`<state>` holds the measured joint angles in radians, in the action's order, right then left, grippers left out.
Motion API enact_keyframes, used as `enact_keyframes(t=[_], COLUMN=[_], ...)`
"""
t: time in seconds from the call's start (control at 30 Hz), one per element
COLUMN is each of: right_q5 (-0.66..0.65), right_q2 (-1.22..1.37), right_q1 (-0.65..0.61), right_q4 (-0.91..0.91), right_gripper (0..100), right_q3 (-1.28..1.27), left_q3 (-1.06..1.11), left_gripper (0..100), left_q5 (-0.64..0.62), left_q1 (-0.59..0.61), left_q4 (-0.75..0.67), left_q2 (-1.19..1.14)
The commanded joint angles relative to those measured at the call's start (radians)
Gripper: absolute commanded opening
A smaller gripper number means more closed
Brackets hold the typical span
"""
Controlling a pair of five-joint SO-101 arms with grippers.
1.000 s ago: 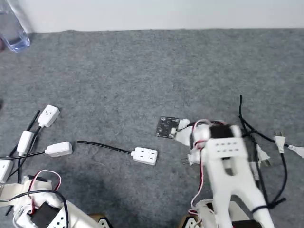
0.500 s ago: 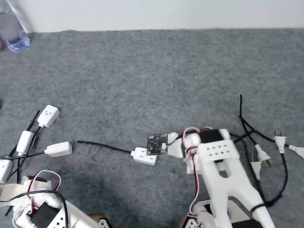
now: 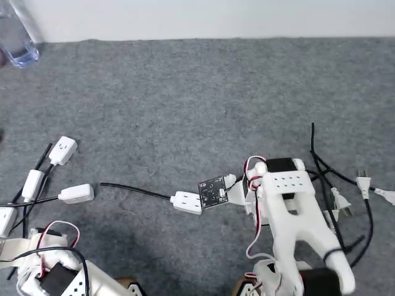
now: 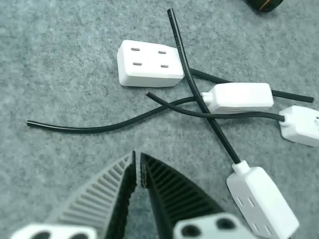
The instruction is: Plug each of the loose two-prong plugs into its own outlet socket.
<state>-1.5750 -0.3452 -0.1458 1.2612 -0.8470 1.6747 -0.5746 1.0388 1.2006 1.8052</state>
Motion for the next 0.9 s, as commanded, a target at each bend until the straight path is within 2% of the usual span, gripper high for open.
enact_keyframes(t=[0.0,0.6,0.87], right_q5=[-0.012,-0.087,-0.081], right_q2=[0.048,0.087,0.268], right_q1=[-0.002,-0.001,0.004], right_q4=[-0.054,-0.076,-0.170], right_gripper=[24.4,24.2,24.1], right_q3=[0.034,0.026,0.041], left_q3=[-0.002,-0.001,-0.001], left_gripper=[1,1,1], left_q5=[0.008,0.008,0.008], left_q1=[-0.009,-0.009,-0.009], left_q4=[-0.002,-0.002,-0.002], left_q2=[0.015,0.015,0.015])
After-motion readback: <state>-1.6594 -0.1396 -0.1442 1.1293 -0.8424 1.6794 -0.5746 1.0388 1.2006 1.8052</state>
